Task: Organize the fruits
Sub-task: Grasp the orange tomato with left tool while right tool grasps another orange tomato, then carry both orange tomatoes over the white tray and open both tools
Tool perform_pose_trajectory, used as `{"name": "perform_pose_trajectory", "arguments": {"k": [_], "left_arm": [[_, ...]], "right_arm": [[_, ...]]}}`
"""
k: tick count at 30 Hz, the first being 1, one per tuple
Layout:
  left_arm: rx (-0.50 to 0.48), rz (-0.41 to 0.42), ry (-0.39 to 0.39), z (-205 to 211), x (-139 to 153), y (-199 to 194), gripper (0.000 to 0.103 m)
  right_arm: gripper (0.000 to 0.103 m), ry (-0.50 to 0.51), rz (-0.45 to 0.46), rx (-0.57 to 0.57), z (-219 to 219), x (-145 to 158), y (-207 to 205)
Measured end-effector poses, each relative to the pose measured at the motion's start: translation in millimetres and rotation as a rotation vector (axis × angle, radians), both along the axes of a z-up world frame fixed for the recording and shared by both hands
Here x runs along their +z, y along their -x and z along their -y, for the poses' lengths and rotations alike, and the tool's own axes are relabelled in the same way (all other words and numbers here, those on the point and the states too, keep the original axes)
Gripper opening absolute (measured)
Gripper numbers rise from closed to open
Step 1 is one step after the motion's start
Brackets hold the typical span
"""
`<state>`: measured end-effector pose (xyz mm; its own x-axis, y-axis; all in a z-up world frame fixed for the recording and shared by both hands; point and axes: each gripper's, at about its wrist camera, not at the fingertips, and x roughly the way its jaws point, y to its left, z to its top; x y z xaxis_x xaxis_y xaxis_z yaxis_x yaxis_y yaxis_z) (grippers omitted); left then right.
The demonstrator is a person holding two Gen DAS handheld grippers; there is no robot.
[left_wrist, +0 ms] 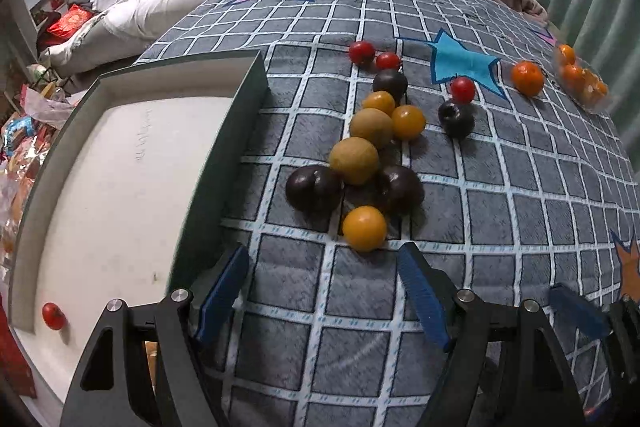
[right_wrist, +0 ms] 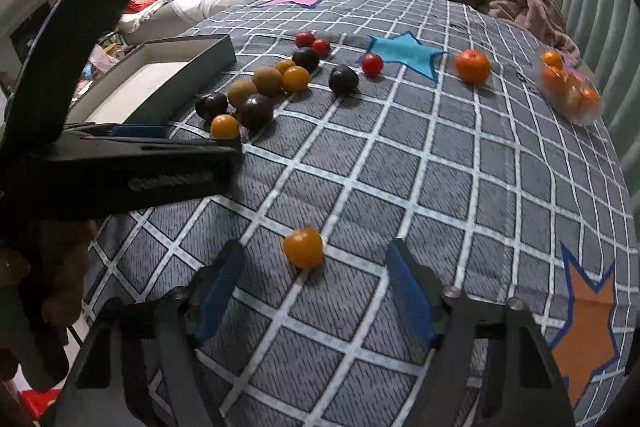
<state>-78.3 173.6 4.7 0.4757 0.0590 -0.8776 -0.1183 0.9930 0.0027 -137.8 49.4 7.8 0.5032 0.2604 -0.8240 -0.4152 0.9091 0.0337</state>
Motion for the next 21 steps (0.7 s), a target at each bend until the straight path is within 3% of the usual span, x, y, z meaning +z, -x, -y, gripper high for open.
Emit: {"name": "perform_pose_trajectory", "arguments": {"k": [4, 7, 8, 10, 14, 21], "left_arm": [[0.003, 0.010, 0.006, 3, 0, -2, 0.068], [-0.008, 0.019, 0.000, 7, 3, -2, 0.043], [-0.012, 0.020, 0.000, 8, 4, -3, 0.032], [-0.023, 0.021, 0.003, 10, 5, -2, 0.023], [-0.028, 0.022, 0.026, 7, 6, 3, 0.023], [-0.045, 0.013, 0.063, 1, 10, 20, 0.023]], "right_arm": [[0.036, 0.027, 0.024, 0.010, -6, 1, -2], [0.020, 0.011, 0.022, 0.018, -6, 2, -2], [0.020, -0.001, 0.018, 0.018, -5, 2, -1], [0.020, -0.021, 0.008, 0.014, -2, 2, -1], [0.020, -0.096, -0.028, -0.004, 13, 4, 2], [0.020, -0.139, -0.050, -0.041, 33, 7, 8]]}}
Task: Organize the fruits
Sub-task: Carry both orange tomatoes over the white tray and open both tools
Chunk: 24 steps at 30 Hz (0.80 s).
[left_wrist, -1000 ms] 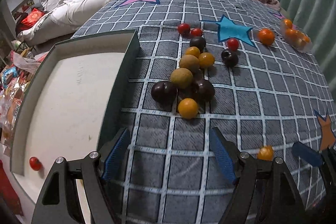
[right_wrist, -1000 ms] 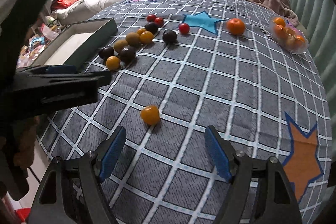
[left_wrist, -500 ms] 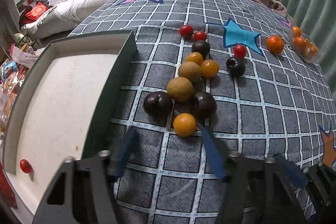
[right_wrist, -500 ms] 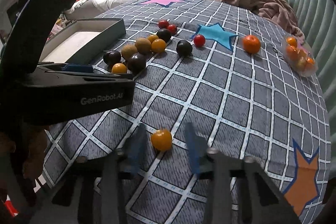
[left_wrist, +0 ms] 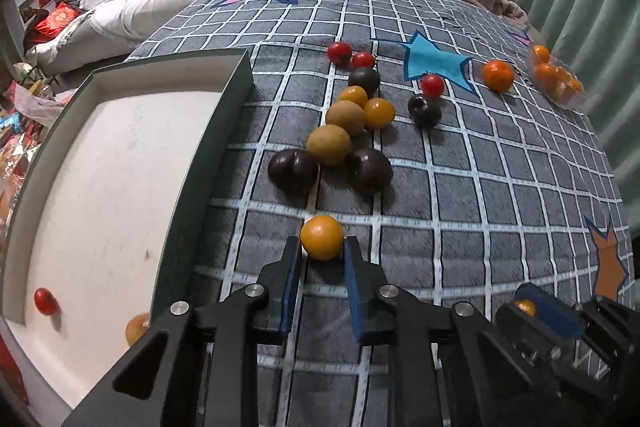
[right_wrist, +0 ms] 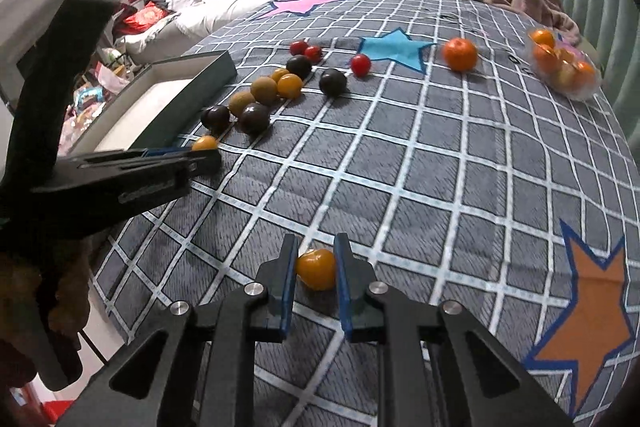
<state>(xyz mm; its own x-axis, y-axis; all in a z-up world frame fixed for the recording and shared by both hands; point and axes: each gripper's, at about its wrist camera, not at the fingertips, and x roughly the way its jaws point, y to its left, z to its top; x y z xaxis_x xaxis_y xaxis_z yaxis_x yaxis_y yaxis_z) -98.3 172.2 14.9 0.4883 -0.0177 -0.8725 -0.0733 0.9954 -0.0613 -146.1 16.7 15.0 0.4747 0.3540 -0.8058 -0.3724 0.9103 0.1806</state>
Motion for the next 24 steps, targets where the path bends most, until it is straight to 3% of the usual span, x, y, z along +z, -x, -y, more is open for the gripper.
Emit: {"name": "perform_pose_trajectory", "arguments": {"k": [24], "left_arm": [[-0.026, 0.072, 0.038, -25, 34, 47, 0.023]], "right_arm": [[0.020, -0.001, -0.001, -0.022, 3, 20, 19]]}}
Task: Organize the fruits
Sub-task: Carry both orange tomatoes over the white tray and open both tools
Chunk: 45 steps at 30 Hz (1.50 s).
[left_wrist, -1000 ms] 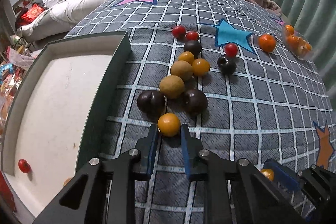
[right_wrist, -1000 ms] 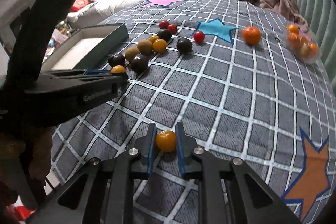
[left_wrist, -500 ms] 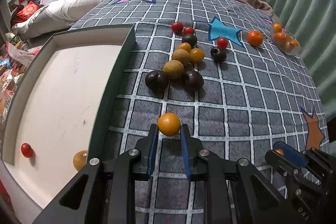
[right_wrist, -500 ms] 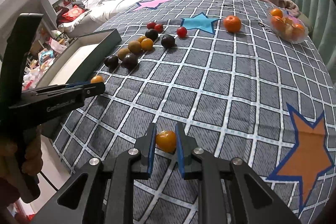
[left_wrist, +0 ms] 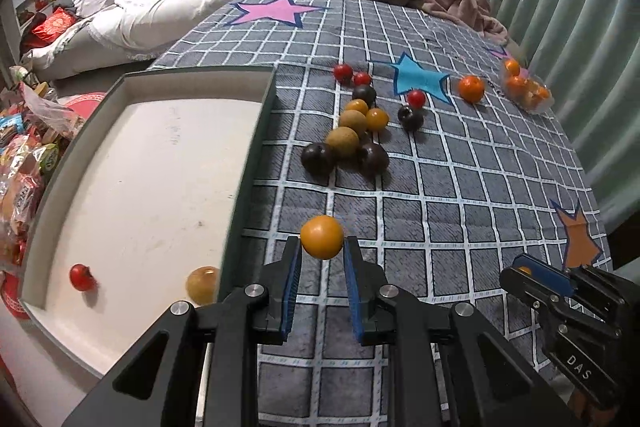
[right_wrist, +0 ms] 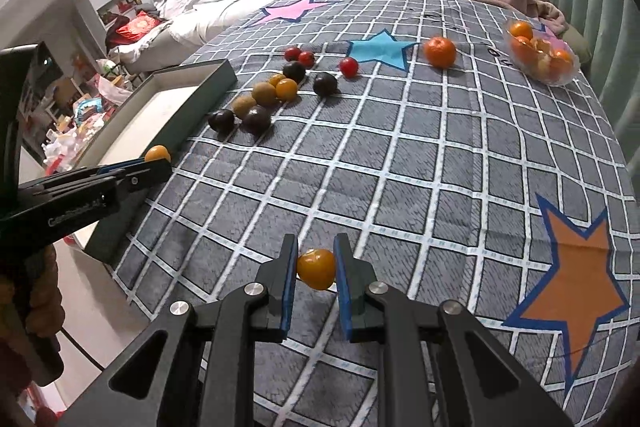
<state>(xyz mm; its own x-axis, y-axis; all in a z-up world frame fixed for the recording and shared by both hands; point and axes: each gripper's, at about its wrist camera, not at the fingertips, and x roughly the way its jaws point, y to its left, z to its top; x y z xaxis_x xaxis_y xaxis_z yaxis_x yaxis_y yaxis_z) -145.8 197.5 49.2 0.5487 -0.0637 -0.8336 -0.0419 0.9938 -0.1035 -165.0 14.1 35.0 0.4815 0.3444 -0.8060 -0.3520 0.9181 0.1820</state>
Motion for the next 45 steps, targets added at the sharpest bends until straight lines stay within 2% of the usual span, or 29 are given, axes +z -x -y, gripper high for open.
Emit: {"name": "perform_pose_trajectory", "arguments": {"k": [16, 26, 34, 45], "left_arm": [[0.067, 0.059, 0.027, -57, 19, 19, 0.023], [0.140, 0.063, 0.010, -107, 14, 24, 0.023], [0.213, 0.041, -0.018, -150, 6, 16, 0.023], [0.243, -0.020, -0.077, -175, -21, -7, 0.023]], "right_arm": [[0.020, 0.000, 0.029, 0.095, -58, 33, 0], [0.020, -0.008, 0.035, 0.189, -119, 47, -7], [0.020, -0.009, 0.014, 0.265, -172, 46, -20], [0.020, 0.044, -0.044, 0.331, -234, 16, -42]]}}
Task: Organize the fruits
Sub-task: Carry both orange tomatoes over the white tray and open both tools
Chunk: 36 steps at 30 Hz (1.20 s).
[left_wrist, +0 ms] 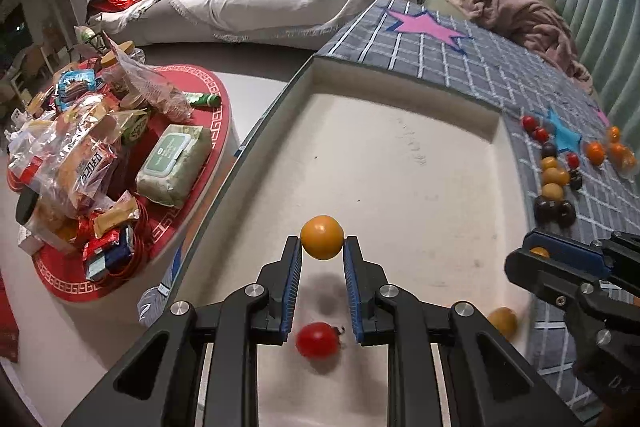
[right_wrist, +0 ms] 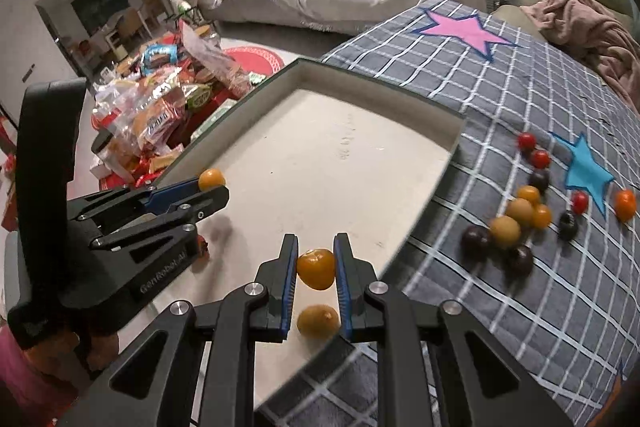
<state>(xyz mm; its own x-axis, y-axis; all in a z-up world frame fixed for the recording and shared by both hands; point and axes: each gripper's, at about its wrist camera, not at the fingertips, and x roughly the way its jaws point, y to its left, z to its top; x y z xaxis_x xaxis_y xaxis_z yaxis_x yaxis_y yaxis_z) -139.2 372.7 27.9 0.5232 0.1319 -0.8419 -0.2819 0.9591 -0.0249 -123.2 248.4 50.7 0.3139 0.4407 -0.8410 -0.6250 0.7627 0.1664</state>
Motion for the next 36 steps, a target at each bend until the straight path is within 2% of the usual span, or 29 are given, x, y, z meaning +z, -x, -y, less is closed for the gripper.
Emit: {"name": "perform_pose_trajectory", "arguments": {"k": [6, 13, 14, 16, 19, 23, 28, 32, 36], "left_arm": [[0.007, -0.039, -0.002, -3, -15, -4, 0.023], [0.004, -0.041, -0.039, 1, -15, -6, 0.023], [0.004, -0.041, -0.040, 1, -15, -6, 0.024], [0.004, -0.043, -0.038, 0, -15, -6, 0.024], [0.006, -0.047, -0.030, 0, -14, -6, 0.024], [0.000, -0.053, -0.032, 1, -14, -6, 0.024], [-0.006, -0.045, -0.016, 1, -10, -4, 0.024], [-0.024, -0.019, 0.008, 3, -2, -2, 0.024], [-0.043, 0.002, 0.043, 6, 3, -1, 0.024]], "right_arm": [[0.020, 0.044, -0.021, 0.022, -12, -19, -5], [0.021, 0.102, -0.010, 0.061, -19, -33, 0], [0.023, 0.106, -0.007, 0.066, -20, -32, 1], [0.042, 0.106, 0.001, 0.078, -21, -31, 3], [0.060, 0.129, 0.046, 0.091, -23, -27, 8], [0.063, 0.131, 0.064, 0.092, -21, -22, 12], [0.078, 0.139, 0.116, 0.088, -15, -9, 17], [0.079, 0.156, 0.158, 0.078, -7, 1, 22], [0.079, 0.132, 0.143, 0.045, 9, 7, 23]]}}
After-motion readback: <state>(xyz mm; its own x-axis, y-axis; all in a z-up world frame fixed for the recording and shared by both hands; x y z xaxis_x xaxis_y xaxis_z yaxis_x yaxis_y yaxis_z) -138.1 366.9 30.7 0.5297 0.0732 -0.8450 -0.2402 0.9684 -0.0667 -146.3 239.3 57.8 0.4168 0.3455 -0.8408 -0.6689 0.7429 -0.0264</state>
